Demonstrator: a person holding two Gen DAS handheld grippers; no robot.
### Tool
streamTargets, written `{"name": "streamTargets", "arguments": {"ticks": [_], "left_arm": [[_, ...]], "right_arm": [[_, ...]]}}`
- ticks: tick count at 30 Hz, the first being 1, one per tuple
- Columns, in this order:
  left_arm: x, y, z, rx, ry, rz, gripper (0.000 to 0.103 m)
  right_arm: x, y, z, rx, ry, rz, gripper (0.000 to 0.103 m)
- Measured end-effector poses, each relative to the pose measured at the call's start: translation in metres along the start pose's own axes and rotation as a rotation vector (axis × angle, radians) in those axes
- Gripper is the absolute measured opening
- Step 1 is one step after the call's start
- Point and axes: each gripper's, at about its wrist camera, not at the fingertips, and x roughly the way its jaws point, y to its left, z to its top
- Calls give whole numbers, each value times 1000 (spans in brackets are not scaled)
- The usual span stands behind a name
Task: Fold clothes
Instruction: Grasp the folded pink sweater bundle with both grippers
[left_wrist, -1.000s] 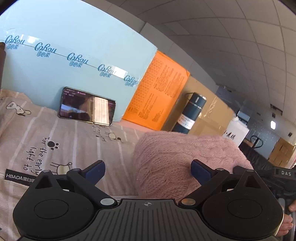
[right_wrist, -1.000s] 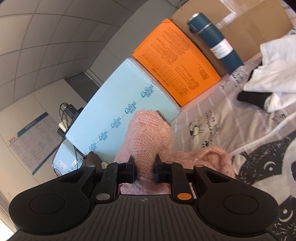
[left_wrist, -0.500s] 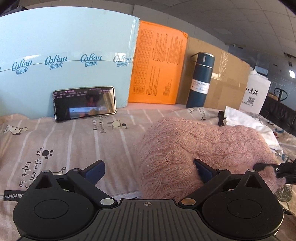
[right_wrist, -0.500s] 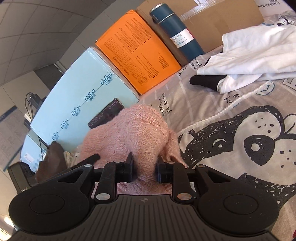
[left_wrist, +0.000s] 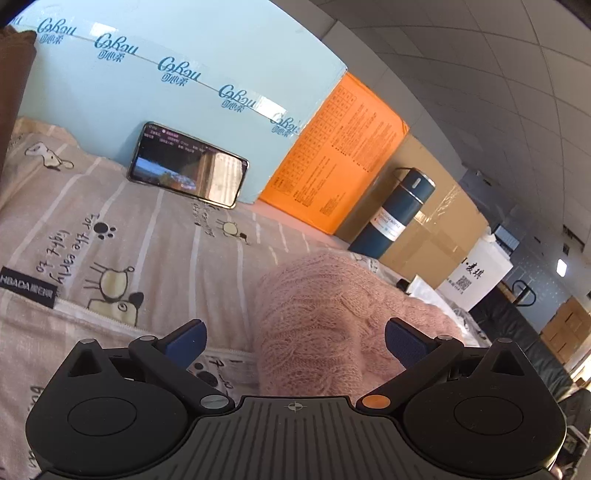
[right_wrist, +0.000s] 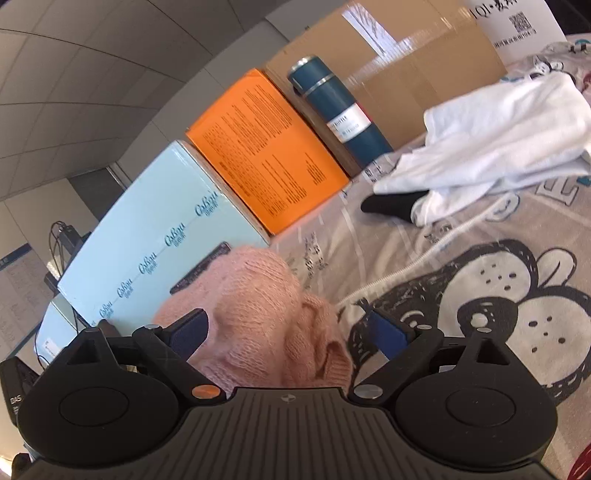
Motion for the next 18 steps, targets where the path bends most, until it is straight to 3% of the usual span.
{"name": "streamTargets", "arguments": {"ticks": [6,11,14,16,18], "left_arm": [[17,-9,-14,25,119,-88,103],[29,-16,-24,58,183,-169,103],[30,-18,-27,61,180,-188,103],[29,-17,-27,56,168,-194,103],[28,-18,-28,63,155,-188,101]], "right_arm": [[10,1,-3,-19,62,-10,98],[17,7,-7,-54,129,56,97],[20,10,-10,-61,165,103,88],[22,10,-11,-53,179,116,72],[22,8,-11,-39,178,118,62]]}}
